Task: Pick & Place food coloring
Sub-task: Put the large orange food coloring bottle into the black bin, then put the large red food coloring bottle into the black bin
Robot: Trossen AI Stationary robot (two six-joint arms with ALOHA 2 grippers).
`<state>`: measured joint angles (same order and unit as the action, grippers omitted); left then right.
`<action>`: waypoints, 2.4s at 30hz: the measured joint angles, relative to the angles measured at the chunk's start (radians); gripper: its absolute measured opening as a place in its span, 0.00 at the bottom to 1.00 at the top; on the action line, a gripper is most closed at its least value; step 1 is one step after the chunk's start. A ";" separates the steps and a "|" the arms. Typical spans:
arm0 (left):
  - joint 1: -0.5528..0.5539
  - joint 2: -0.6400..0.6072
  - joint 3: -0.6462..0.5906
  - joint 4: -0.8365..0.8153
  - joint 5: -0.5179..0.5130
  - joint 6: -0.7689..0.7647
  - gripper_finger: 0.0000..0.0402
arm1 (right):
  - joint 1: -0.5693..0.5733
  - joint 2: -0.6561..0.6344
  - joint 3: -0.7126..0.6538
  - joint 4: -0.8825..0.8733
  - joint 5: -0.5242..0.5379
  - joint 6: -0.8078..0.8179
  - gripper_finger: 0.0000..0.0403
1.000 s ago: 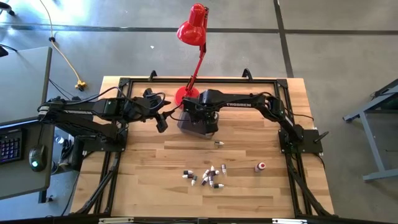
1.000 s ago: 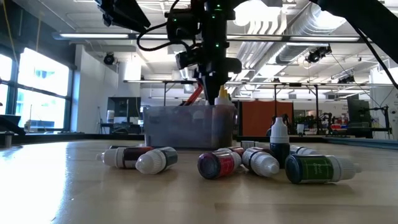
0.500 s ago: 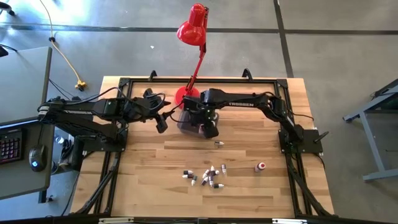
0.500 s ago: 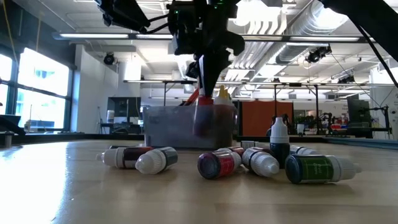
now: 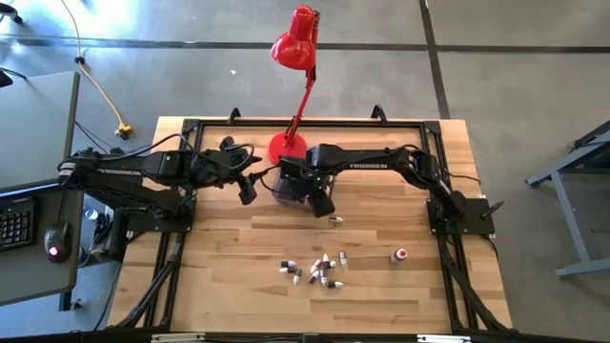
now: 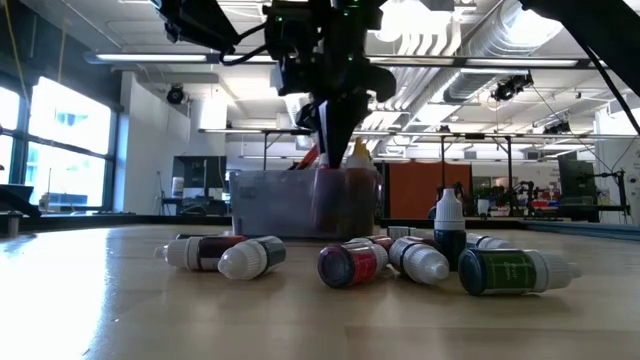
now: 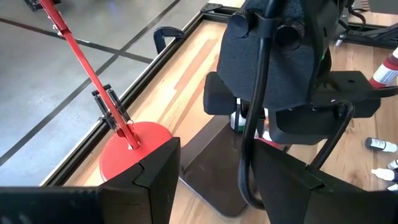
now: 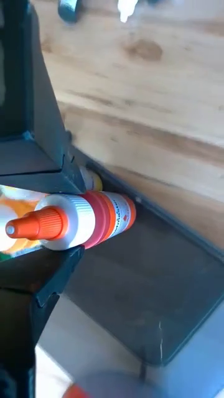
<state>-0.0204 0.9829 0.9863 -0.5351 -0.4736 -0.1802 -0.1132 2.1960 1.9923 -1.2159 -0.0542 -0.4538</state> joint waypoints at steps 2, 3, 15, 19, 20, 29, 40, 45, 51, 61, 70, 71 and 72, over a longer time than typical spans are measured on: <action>0.000 0.000 0.000 0.001 -0.001 0.000 0.47 | 0.000 0.000 0.000 0.004 0.019 0.000 0.32; 0.000 0.000 0.000 0.000 0.002 0.000 0.47 | 0.000 0.000 0.000 0.008 0.024 0.000 0.32; 0.000 0.000 0.000 -0.019 0.034 -0.001 0.47 | 0.005 0.002 -0.002 0.032 0.011 0.006 0.32; 0.001 0.000 0.000 -0.016 0.035 -0.001 0.47 | 0.006 0.002 -0.002 0.043 0.022 0.006 0.32; 0.001 0.000 0.000 -0.016 0.037 -0.001 0.47 | 0.005 0.002 -0.002 0.042 0.027 0.006 0.32; 0.001 0.000 0.000 -0.014 0.038 -0.001 0.47 | 0.005 0.002 -0.002 0.066 0.063 0.008 0.32; 0.001 0.000 0.000 -0.014 0.039 -0.001 0.47 | 0.005 0.002 -0.002 0.066 0.059 0.008 0.32; 0.001 0.000 0.000 -0.014 0.040 -0.001 0.47 | 0.005 0.002 -0.002 0.061 0.036 0.008 0.32; 0.001 0.000 0.000 -0.014 0.039 -0.001 0.47 | 0.003 0.003 -0.002 0.077 0.018 0.005 0.32; 0.001 0.000 0.000 -0.014 0.040 -0.001 0.47 | 0.000 0.003 -0.002 0.065 -0.007 0.027 0.41; 0.001 0.000 0.000 -0.014 0.039 -0.001 0.47 | 0.000 0.003 0.003 0.056 0.008 0.027 0.44; 0.001 0.001 0.000 -0.014 0.039 -0.001 0.47 | 0.000 0.003 0.011 0.048 0.009 0.027 0.44; 0.001 0.000 0.000 -0.014 0.039 -0.001 0.47 | 0.000 0.003 0.019 0.043 0.011 0.027 0.44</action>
<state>-0.0196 0.9833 0.9863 -0.5491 -0.4347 -0.1810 -0.1131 2.1986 2.0116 -1.1732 -0.0433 -0.4270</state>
